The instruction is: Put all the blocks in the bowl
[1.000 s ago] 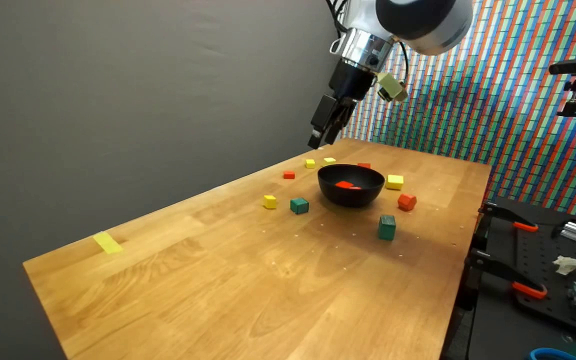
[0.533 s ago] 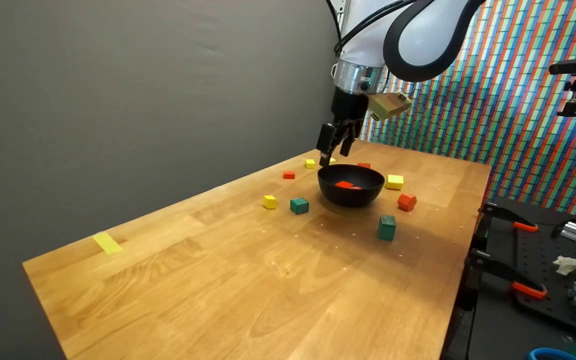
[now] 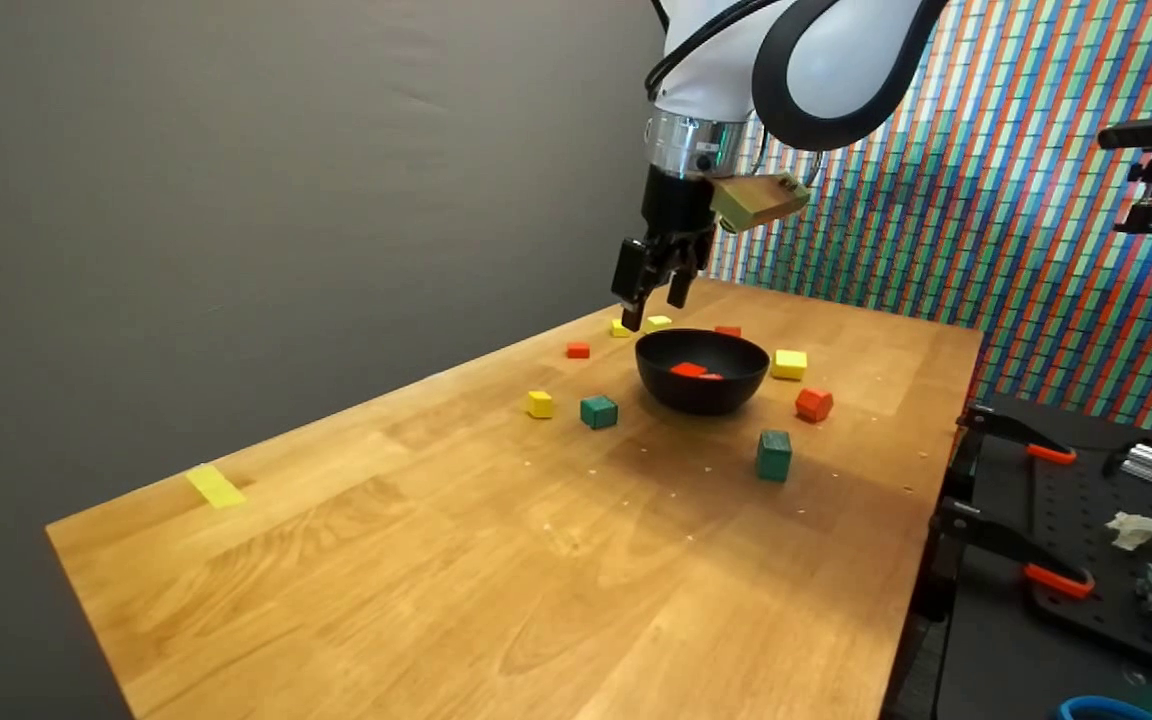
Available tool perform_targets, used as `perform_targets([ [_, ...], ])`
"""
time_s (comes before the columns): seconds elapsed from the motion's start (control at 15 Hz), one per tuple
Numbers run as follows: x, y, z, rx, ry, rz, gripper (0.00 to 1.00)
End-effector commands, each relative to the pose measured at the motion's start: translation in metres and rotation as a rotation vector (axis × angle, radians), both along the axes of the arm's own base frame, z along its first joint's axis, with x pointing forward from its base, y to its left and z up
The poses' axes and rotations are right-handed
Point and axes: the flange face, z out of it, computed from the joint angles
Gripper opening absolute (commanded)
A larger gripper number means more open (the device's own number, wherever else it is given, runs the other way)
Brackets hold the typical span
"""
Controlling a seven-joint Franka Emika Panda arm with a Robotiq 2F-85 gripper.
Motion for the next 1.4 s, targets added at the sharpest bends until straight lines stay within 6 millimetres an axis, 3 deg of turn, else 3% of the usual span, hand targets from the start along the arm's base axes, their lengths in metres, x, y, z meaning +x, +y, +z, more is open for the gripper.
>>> perform_targets([
  [0.0, 0.0, 0.019, 0.005, -0.009, 0.072, 0.008, 1.0],
  [0.27, 0.008, 0.053, -0.002, -0.069, 0.219, 0.049, 1.0],
  [0.47, 0.03, 0.068, -0.018, -0.06, 0.258, 0.065, 1.0],
  [0.8, 0.072, 0.076, -0.061, -0.059, 0.235, 0.03, 1.0],
  [1.13, 0.089, 0.075, -0.1, -0.052, 0.234, -0.059, 1.0],
  [1.2, 0.09, 0.073, -0.106, -0.041, 0.233, -0.087, 0.75],
  [1.33, 0.091, 0.068, -0.114, -0.027, 0.238, -0.141, 0.68],
])
